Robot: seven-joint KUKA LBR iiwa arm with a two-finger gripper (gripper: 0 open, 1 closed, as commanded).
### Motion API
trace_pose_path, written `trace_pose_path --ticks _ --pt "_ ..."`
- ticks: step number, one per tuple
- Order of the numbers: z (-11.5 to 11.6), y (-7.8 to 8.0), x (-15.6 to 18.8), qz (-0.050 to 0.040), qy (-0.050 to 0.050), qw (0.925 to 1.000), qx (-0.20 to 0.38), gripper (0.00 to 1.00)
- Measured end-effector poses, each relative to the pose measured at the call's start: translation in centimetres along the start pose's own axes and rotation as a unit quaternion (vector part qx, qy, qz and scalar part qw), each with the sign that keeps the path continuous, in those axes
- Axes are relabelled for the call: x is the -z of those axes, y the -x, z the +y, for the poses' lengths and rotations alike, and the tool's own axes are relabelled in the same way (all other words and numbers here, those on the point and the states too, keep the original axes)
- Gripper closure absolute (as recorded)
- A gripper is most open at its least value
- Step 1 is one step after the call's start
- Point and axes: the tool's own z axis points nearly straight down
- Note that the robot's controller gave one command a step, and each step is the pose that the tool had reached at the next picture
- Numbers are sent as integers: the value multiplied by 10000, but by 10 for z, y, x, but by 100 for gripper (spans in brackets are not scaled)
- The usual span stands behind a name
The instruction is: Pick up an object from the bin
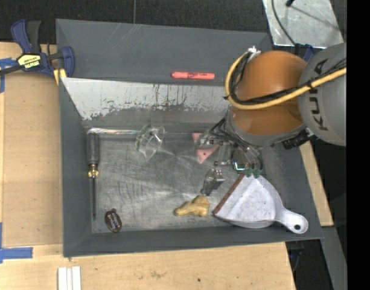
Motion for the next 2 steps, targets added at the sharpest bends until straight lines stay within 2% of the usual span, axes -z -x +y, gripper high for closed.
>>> trace_pose_path --ticks 1,2 --pt "0 2 4 -38 1 10000 -4 0" --pt "-15 -9 -41 -77 0 9999 83 0"
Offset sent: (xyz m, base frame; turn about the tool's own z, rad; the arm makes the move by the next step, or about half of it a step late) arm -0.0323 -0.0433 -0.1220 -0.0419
